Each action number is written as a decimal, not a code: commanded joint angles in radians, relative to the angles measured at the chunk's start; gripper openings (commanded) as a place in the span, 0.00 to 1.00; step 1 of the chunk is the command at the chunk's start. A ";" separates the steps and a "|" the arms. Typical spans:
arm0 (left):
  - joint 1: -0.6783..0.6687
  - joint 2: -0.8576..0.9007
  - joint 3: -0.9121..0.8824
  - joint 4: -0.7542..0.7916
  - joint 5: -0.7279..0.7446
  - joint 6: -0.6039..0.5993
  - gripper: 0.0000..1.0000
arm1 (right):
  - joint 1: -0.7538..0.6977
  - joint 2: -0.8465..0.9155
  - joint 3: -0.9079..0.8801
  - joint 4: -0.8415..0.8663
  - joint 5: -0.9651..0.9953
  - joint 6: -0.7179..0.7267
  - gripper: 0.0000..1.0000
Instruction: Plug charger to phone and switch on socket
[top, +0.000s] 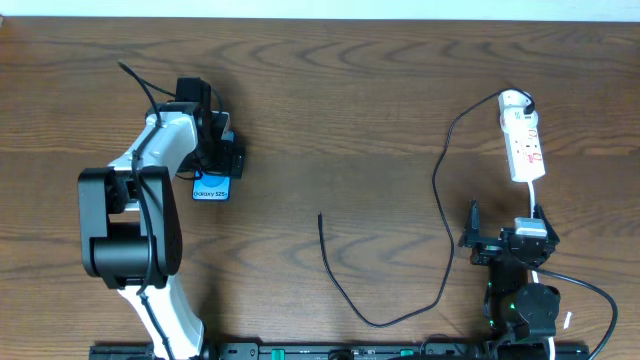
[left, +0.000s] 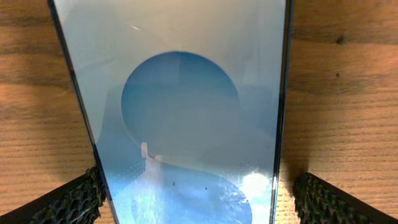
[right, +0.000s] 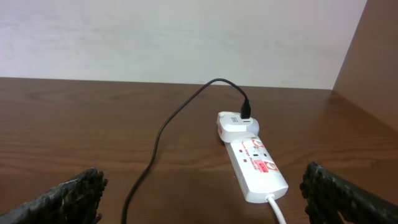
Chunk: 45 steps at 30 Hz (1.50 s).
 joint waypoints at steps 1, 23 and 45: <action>0.000 0.077 -0.006 0.005 -0.028 0.010 0.98 | 0.007 -0.007 -0.002 -0.004 0.004 0.012 0.99; 0.000 0.076 0.005 -0.023 -0.039 0.011 0.98 | 0.007 -0.007 -0.002 -0.004 0.004 0.013 0.99; 0.000 0.076 0.005 -0.022 -0.039 0.011 0.92 | 0.007 -0.007 -0.002 -0.004 0.004 0.013 0.99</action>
